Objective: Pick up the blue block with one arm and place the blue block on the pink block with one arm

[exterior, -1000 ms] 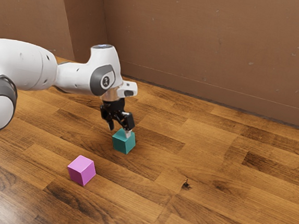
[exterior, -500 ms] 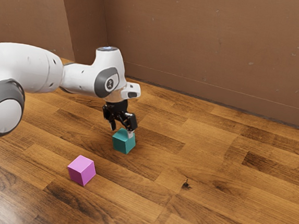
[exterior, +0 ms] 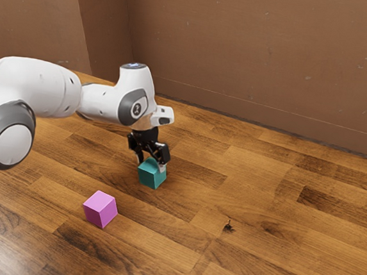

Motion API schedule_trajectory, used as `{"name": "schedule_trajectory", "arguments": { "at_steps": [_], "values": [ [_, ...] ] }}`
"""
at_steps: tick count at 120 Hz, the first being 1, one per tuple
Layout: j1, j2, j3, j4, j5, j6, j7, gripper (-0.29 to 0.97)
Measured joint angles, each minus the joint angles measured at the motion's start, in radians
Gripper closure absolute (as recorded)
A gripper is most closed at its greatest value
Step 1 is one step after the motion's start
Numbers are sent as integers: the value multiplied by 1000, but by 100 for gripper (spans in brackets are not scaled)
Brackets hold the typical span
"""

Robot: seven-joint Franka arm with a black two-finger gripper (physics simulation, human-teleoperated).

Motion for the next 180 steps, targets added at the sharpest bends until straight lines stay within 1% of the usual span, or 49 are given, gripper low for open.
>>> {"name": "schedule_trajectory", "arguments": {
  "at_steps": [16, 71, 109, 160, 168, 180],
  "values": [
    [0, 12, -2, -3, -2, 13, -4, 3],
    [-3, -9, -4, -32, -3, -25, -17, 3],
    [-2, 2, -4, -33, -4, 20, -26, 3],
    [-9, -4, -4, -50, -5, 27, -44, 3],
    [-9, -4, -3, -50, -5, 27, -46, 4],
    [-9, -4, -4, -50, -5, 27, -48, 14]
  ]
}}
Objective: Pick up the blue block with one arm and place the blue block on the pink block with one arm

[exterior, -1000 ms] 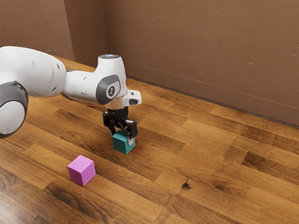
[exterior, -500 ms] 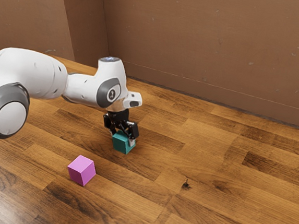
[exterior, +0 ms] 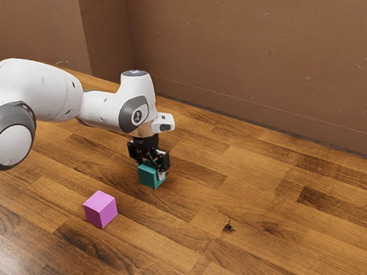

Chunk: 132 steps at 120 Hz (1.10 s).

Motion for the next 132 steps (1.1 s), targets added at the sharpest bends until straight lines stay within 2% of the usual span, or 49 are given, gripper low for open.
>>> {"name": "schedule_trajectory", "arguments": {
  "at_steps": [16, 40, 52, 60, 71, 89, 106, 132],
  "values": [
    [0, 0, 0, 0, 0, 0, -3, 25],
    [0, -28, 3, -14, 5, 1, -10, 33],
    [-6, -106, 7, -76, 10, 2, -15, 35],
    [-14, -192, 19, -171, 16, 3, -18, 35],
    [-7, -316, 24, -313, 55, 8, -29, 35],
    [-5, -455, 26, -472, 146, 18, -46, 34],
    [-5, -520, 25, -552, 189, 40, -61, 34],
    [-15, -595, 24, -650, 206, 61, -88, 34]
  ]
}}
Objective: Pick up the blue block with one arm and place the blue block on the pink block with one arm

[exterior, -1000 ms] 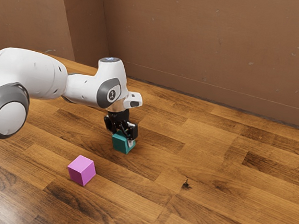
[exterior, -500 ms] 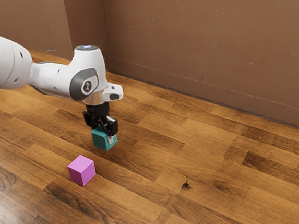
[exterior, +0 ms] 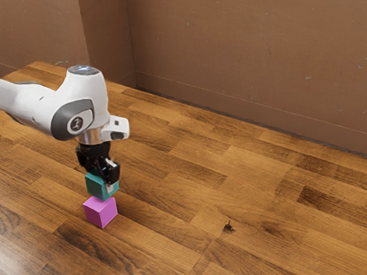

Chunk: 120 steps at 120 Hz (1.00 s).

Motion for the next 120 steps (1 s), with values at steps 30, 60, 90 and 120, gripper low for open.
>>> {"name": "schedule_trajectory", "arguments": {
  "at_steps": [30, 60, 90, 120],
  "values": [
    [-4, -55, 1, -89, 2, 24, -30, 34],
    [29, -57, 0, -100, 3, 48, -51, 34],
    [43, -46, -1, -103, 3, 74, -66, 34],
    [29, -45, -1, -103, 3, 86, -77, 34]
  ]
}}
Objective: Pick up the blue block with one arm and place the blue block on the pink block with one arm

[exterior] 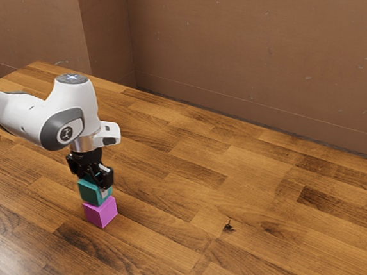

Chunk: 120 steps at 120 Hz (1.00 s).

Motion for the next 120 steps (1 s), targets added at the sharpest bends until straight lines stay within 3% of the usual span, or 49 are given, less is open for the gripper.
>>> {"name": "schedule_trajectory", "arguments": {
  "at_steps": [72, 94, 120],
  "values": [
    [2, -15, 1, -25, 0, 8, -15, 34],
    [-1, -15, 1, -25, -9, 9, -8, 16],
    [-10, -31, 2, -23, -11, 9, 0, 7]
  ]
}}
